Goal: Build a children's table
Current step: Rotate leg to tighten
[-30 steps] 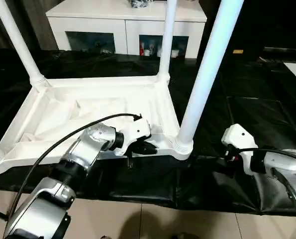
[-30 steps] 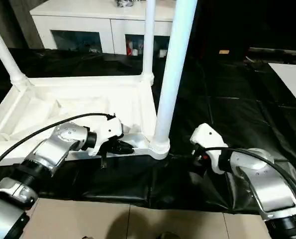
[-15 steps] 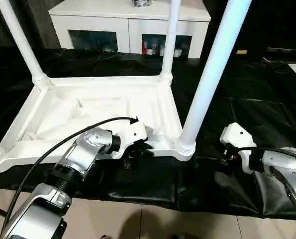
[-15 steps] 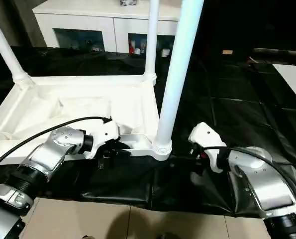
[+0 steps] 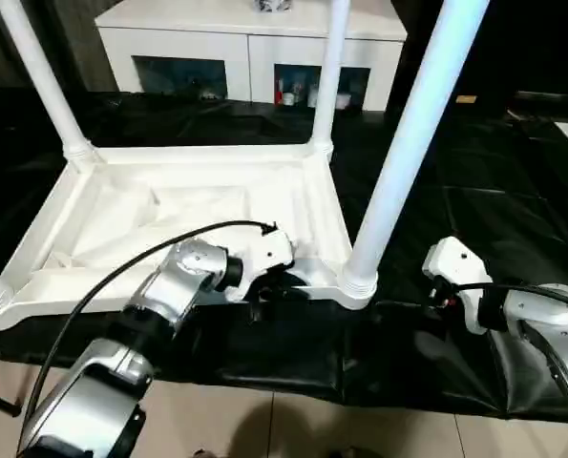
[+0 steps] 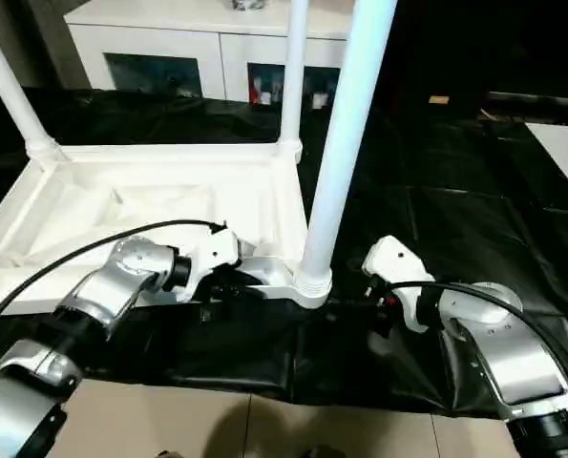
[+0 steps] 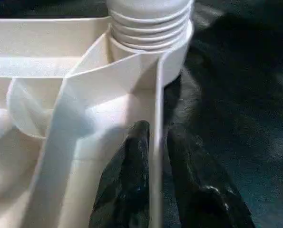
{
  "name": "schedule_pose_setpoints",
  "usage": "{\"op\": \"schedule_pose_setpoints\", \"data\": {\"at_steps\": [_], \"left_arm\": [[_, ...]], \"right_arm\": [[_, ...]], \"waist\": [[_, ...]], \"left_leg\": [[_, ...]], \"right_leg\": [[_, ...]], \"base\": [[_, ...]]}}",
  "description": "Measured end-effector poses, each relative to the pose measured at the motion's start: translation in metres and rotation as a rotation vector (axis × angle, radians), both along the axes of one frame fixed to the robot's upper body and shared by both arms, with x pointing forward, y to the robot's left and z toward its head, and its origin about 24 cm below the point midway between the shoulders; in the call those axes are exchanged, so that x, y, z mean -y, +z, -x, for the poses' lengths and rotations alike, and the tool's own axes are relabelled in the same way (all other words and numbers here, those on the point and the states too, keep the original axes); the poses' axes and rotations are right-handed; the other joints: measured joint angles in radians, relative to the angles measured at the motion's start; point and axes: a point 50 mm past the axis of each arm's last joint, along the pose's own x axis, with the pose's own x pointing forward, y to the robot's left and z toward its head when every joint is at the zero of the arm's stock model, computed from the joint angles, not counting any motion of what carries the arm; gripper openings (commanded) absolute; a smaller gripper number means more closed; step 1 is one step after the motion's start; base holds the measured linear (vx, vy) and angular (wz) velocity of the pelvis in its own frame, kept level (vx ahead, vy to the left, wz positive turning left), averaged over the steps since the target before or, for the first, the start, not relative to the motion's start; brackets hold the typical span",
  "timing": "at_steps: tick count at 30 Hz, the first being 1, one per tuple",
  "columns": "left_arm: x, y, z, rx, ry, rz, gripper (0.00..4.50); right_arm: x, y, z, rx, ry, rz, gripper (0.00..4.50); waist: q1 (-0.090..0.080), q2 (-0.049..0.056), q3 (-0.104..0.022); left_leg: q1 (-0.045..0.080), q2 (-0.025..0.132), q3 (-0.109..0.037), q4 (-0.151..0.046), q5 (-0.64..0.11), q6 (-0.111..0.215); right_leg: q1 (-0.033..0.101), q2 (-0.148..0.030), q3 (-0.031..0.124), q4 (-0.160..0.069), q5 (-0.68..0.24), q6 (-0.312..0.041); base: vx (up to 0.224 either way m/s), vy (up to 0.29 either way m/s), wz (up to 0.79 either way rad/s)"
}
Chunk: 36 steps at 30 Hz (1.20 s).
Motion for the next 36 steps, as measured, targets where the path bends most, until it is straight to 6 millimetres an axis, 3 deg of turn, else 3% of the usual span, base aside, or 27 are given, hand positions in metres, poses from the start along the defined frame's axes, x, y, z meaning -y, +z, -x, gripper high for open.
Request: {"op": "schedule_pose_setpoints", "data": {"at_steps": [4,14,24,30,34,36], "left_arm": [[0.0,0.0,-0.003,0.004,-0.006,-0.016,0.85],[-0.009,-0.002,-0.007,-0.003,-0.021,-0.077,0.03],[-0.014,0.0,-0.007,-0.014,-0.024,-0.088,0.03],[-0.019,0.001,0.004,-0.034,0.03,-0.064,0.03],[-0.018,0.002,0.015,-0.056,0.037,-0.046,0.03],[-0.017,0.002,0.016,-0.055,0.033,-0.043,0.0]], "right_arm": [[0.001,-0.001,0.001,-0.004,-0.001,0.002,3.87],[0.001,-0.002,0.003,-0.01,0.0,0.002,3.87],[0.0,-0.002,0.002,-0.004,-0.005,-0.01,3.87],[-0.004,0.0,-0.001,0.025,-0.038,-0.047,3.87],[-0.009,-0.001,-0.002,0.037,-0.055,-0.082,3.87],[-0.011,-0.001,-0.002,0.033,-0.052,-0.095,4.15]], "waist": [[0.0,0.0,0.0],[-0.011,0.0,0.0],[-0.023,0.001,-0.001],[-0.029,0.002,-0.001],[-0.025,0.002,-0.001],[-0.022,0.002,-0.001]], "left_leg": [[0.001,0.0,0.0,0.0,0.0,0.0],[0.003,0.0,-0.003,-0.002,0.0,0.0],[0.003,0.0,-0.004,-0.002,0.0,0.0],[0.004,0.0,-0.003,-0.006,0.0,0.0],[0.006,0.0,-0.005,-0.009,0.0,0.0],[0.005,0.0,-0.004,-0.011,0.0,0.0]], "right_leg": [[0.001,0.0,0.0,0.0,0.0,0.0],[0.002,0.0,-0.005,-0.01,0.0,0.0],[0.003,0.0,-0.007,-0.016,0.002,-0.003],[0.0,0.0,-0.007,-0.012,0.004,-0.007],[-0.002,0.0,-0.009,-0.01,0.004,-0.007],[-0.001,0.0,-0.009,-0.011,0.006,-0.01]], "base": [[0.0,0.0,0.0],[0.0,0.0,0.0],[0.0,0.0,0.0],[0.0,0.0,0.0],[0.0,0.0,0.0],[0.0,0.0,0.0]]}}
